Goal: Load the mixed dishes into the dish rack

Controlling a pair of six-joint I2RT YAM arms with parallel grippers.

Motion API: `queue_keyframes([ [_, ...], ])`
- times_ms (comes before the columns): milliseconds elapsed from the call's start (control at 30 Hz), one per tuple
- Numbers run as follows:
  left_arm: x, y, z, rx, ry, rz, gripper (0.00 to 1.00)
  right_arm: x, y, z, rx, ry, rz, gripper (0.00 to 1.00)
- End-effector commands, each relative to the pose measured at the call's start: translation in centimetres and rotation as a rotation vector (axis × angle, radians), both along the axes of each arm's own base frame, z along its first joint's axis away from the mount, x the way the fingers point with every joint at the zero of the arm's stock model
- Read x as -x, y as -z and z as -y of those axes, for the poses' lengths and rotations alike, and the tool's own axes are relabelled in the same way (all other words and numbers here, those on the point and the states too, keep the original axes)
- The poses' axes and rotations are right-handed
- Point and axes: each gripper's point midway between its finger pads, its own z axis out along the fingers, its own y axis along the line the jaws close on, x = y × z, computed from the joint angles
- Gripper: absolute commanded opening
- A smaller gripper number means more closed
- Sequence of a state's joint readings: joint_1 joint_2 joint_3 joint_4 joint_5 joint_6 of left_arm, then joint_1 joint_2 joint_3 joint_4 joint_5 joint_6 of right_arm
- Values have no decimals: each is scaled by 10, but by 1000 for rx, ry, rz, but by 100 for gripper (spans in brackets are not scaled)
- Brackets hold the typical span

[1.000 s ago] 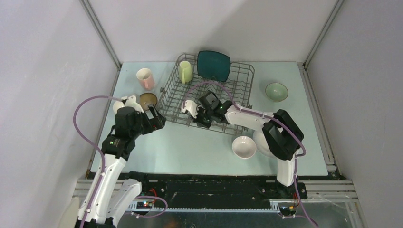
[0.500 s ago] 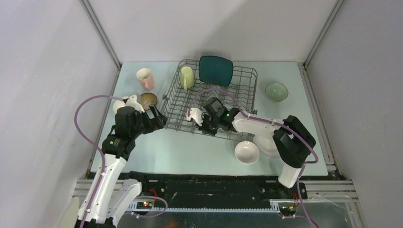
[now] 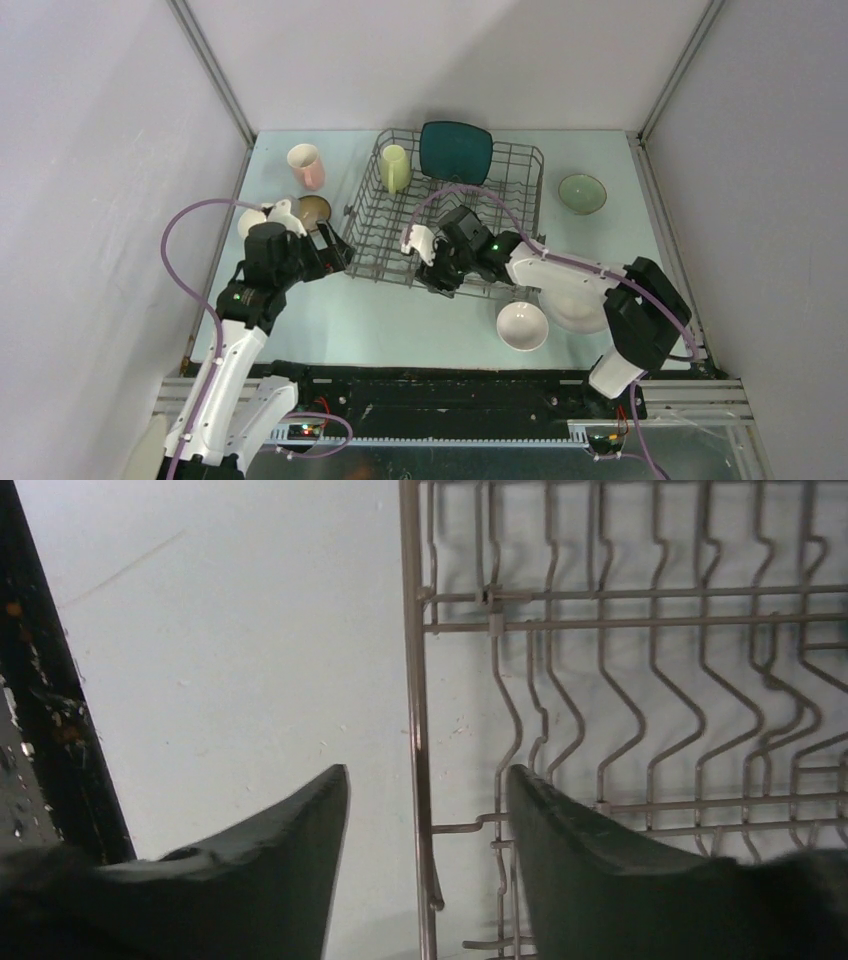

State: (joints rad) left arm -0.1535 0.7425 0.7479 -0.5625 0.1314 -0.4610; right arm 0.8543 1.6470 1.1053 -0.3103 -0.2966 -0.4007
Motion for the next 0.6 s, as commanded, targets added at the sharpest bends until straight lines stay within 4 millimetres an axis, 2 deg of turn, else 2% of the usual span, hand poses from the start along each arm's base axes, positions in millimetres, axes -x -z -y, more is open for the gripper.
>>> queue_keyframes([
  [0, -5, -8, 1, -4, 18, 36, 100, -17, -46, -5, -132, 74, 59, 68],
  [67, -5, -11, 0, -4, 17, 40, 100, -23, -60, -1, -177, 128, 55, 74],
  [167, -6, -12, 1, 2, 17, 43, 100, -33, -88, 9, -244, 244, 63, 78],
  [333, -8, -11, 0, -5, 6, 35, 99, -34, -129, 31, -332, 458, 61, 83],
  [367, -9, -13, 1, 0, 10, 37, 99, -33, -130, 37, -331, 521, 46, 89],
  [433, -9, -15, 3, 13, 19, 42, 99, -26, -150, 56, -369, 630, 52, 98],
  [500, -9, -17, 6, 22, 30, 46, 98, -16, -155, 70, -386, 678, 40, 99],
  [567, -9, -18, 7, 21, 34, 51, 98, -4, -148, 88, -388, 741, 12, 100],
])
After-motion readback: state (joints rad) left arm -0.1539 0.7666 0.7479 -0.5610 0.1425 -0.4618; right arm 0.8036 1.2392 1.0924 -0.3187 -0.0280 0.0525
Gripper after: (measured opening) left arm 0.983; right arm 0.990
